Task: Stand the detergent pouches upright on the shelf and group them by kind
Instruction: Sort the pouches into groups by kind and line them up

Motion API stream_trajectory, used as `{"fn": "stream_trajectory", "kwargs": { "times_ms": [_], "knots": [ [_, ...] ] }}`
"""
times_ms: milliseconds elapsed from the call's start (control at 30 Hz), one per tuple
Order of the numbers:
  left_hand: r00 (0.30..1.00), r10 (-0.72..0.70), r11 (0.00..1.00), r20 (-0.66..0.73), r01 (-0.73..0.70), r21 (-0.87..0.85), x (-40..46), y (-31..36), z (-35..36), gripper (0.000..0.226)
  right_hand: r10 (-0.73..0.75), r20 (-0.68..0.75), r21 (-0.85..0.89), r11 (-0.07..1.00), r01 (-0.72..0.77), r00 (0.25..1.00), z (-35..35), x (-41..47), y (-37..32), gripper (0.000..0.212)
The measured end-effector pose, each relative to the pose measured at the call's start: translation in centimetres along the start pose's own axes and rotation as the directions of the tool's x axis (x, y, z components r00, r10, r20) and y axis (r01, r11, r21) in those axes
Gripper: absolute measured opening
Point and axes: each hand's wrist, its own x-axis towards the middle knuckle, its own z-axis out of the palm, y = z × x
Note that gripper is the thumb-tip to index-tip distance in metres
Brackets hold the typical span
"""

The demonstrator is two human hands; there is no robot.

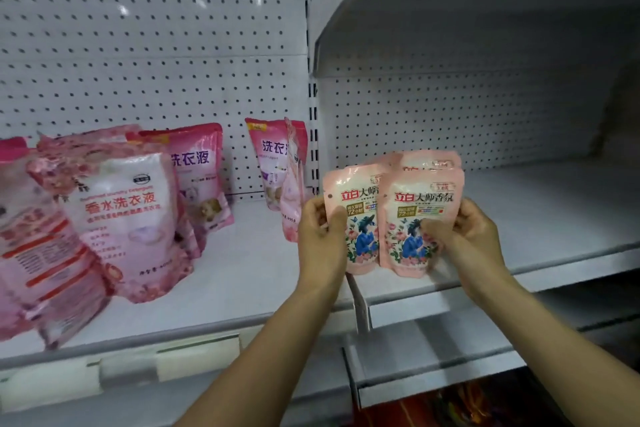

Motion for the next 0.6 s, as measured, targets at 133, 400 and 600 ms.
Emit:
{"fn": "stream_trajectory", "kwargs": {
  "times_ms": [133,400,600],
  "knots": [
    [0.979,0.2,0.972,-0.035,-0.194,0.133,-1.0,1.0,-1.3,0.021,-0.23,-0.057,-0.066,0.972,0.226,0.972,0.1,-0.7,-1.8,0.056],
    [0.921,0.388,0.844,-0.035,-0.339,0.416,-0.7,2.9,-6.5,0.025,-0.652,-0.023,-0.26,0.736,0.625,0.758,3.6,-1.9,-6.9,0.052],
    [0.844,0.537,0.648,-0.003,-0.41,0.641,2.4,7.5,-13.0,0.022,-0.493,0.445,-0.475,0.577,0.664,0.747,10.4,-0.1,-13.1,0.037]
  ]
}}
